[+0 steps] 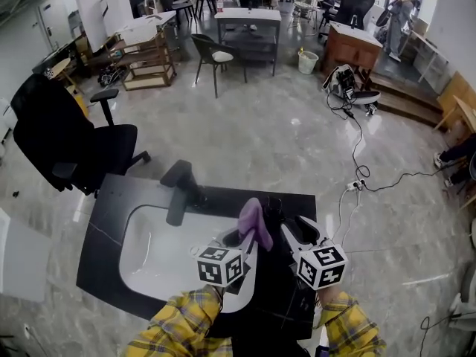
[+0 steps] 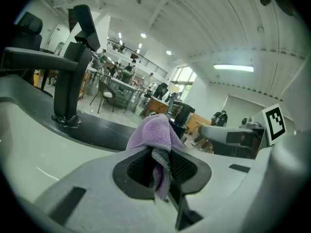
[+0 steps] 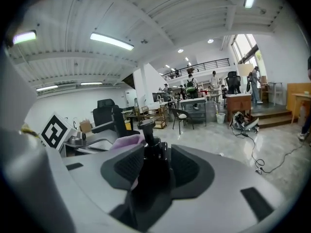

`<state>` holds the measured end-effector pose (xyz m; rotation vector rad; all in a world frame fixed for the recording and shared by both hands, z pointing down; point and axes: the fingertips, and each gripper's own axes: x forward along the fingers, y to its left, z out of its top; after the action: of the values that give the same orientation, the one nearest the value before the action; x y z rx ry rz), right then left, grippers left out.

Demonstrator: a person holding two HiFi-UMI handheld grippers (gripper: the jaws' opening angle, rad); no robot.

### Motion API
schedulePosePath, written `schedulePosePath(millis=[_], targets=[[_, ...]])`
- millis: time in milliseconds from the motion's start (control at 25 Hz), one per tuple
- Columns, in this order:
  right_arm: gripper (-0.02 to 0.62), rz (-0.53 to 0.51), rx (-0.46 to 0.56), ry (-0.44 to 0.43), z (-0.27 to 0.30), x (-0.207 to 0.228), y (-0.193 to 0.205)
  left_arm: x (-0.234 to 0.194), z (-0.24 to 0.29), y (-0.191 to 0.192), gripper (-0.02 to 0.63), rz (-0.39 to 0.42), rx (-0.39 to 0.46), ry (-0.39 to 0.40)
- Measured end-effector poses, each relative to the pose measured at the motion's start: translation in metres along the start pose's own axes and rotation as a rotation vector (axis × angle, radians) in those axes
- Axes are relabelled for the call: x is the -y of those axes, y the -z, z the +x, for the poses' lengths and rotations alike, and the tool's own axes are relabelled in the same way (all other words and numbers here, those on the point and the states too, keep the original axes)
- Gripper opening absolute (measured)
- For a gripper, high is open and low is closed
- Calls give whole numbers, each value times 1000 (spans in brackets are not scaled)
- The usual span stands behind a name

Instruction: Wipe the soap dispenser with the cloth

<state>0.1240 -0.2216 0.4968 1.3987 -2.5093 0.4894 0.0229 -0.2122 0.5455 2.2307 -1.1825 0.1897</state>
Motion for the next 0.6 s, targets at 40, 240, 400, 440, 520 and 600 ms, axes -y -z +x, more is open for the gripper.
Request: schedulePosePath(millis=[40, 240, 400, 440, 520, 600], targets=[[163, -14, -10, -27, 2, -2, 0, -2, -2, -1, 64, 2, 2, -7], [182, -133, -81, -208, 18, -6, -2, -8, -16, -9, 64, -9, 29, -23], [218, -227, -143, -368, 32, -9, -7, -12, -31, -12, 64, -5, 46, -40], [225, -262, -160, -403, 35, -11, -7, -14, -34, -11, 64, -6, 49, -46], [233, -330, -191, -455, 42, -15, -6, -18, -39, -11, 64, -8, 56, -62], [236, -393, -220, -495, 49, -19, -4, -22, -44, -12, 64, -13, 61, -82]])
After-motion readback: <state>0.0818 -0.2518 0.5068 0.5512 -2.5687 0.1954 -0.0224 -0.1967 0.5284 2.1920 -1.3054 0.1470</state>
